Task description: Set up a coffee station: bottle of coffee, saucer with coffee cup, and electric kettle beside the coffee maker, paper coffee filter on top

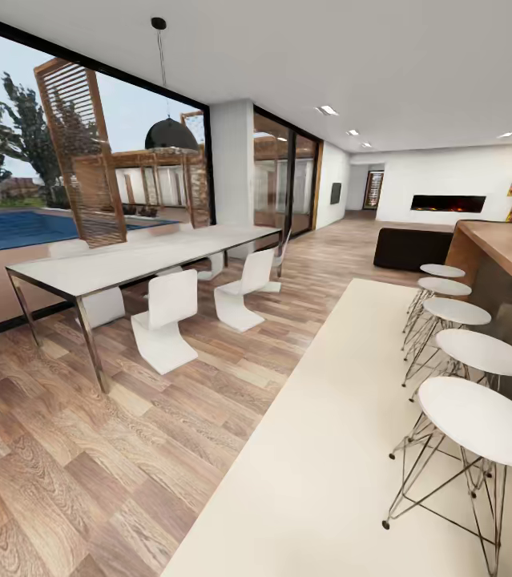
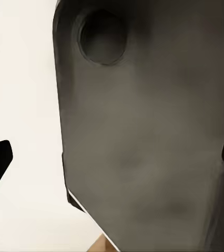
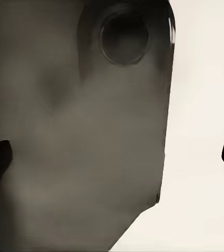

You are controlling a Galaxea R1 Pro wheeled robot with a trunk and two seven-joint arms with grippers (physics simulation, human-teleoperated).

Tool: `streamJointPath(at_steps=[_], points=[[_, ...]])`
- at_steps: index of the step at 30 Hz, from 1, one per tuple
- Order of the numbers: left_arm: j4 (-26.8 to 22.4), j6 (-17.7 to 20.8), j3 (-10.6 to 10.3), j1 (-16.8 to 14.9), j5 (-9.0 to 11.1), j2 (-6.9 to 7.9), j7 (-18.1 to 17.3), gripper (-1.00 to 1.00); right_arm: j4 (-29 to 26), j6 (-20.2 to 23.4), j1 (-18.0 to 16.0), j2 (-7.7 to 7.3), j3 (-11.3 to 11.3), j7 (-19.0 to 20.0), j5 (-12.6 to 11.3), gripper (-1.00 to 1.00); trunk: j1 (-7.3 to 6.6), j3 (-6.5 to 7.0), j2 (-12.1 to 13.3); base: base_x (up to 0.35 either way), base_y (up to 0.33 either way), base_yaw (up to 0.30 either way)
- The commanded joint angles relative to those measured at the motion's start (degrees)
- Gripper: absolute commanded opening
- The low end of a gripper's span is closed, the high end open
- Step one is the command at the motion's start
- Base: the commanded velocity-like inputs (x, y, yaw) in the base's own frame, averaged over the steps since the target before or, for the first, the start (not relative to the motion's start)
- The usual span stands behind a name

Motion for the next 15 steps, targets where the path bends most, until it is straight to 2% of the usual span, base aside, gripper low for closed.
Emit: streamJointPath(at_steps=[1, 7, 15], points=[[-0.3, -0.3, -0.1, 0.3, 0.0, -0.33, -0.3, 1.0, -0.3, -0.3, -0.3, -0.33, 0.3, 0.2, -0.1, 1.0, 0.0, -0.03, 0.0, 0.0, 0.0, 0.0], [-2.3, -1.0, -0.1, 0.8, 0.0, -2.25, -0.5, 1.0, -0.8, -0.6, -2.3, -0.54, 0.3, 0.2, -0.2, 1.0, 0.0, -0.03, 0.0, 0.0, 0.0, 0.0], [-3.9, -1.0, -0.1, 0.8, 0.0, -2.25, -0.5, 1.0, -0.8, -0.6, -2.3, -0.54, 0.3, 0.2, -0.2, 1.0, 0.0, -0.03, 0.0, 0.0, 0.0, 0.0]])
